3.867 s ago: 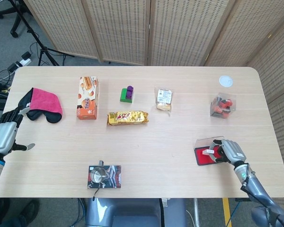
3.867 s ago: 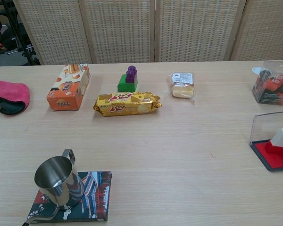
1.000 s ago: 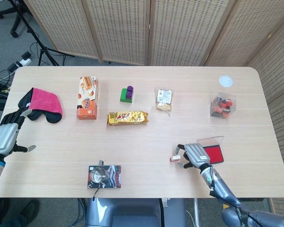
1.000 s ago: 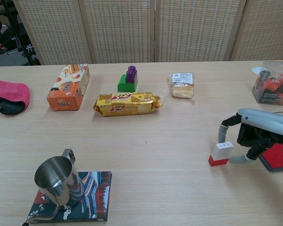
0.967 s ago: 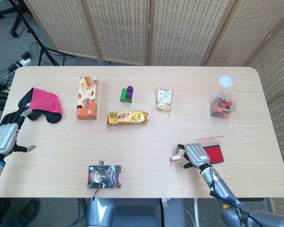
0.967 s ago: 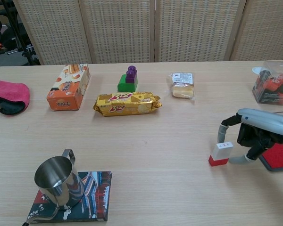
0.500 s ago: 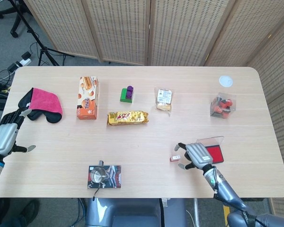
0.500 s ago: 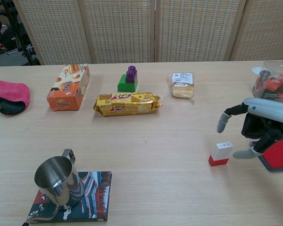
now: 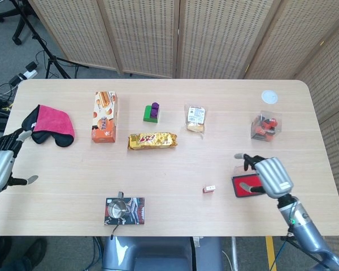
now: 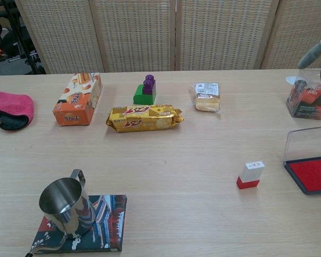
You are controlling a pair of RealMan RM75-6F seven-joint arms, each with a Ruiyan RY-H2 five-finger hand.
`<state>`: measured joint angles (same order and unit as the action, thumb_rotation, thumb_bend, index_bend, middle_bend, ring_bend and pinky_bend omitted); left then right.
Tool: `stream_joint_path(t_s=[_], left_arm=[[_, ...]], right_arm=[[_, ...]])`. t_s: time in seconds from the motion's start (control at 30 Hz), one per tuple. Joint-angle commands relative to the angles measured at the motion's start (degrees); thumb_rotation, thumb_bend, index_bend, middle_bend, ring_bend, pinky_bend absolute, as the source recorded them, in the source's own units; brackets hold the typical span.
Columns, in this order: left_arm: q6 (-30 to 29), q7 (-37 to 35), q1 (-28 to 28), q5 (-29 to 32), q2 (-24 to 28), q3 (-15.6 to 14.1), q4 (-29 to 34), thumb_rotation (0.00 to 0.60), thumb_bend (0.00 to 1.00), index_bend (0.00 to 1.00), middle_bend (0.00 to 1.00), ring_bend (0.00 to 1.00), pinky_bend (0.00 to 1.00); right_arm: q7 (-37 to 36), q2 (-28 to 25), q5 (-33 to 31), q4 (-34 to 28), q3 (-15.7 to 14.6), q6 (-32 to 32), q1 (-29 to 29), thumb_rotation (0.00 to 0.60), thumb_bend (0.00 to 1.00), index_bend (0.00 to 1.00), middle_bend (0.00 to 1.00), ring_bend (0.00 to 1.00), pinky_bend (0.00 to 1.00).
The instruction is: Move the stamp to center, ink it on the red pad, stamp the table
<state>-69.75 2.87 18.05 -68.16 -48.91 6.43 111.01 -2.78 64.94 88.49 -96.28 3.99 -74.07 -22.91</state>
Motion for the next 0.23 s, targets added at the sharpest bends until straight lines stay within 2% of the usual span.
stream_joint_path(t_s=[0.03,0.17,0.23], left_arm=[[-4.8,0.6,-2.9,-3.8,-2.0,-1.6,-1.7,0.6,0.1,0.0,0.0,0.0,0.0],[-7.7,0.7,-5.1,-7.3,-4.5,-3.3,-4.7,0.6,0.1,0.0,0.0,0.0,0.0],[-8.6,0.1,-5.7,-8.4,-5.1,-3.5,-5.9,0.6,0.1,0.0,0.0,0.0,0.0]], right_arm=[[1.2,-3.5,-3.2,-2.3,0.0,-6.9,6.4,0.6,0.0,0.05,0.0,0.0,0.2],[1.2,0.0,-3.8,0.7,0.2,-14.2,11.1,0.6,0.0,0.03,0.0,0.0,0.16],[0.0,1.3,-4.0,2.1,0.2,-15.8,12.3,0.6,0.0,0.03,0.0,0.0,0.15]])
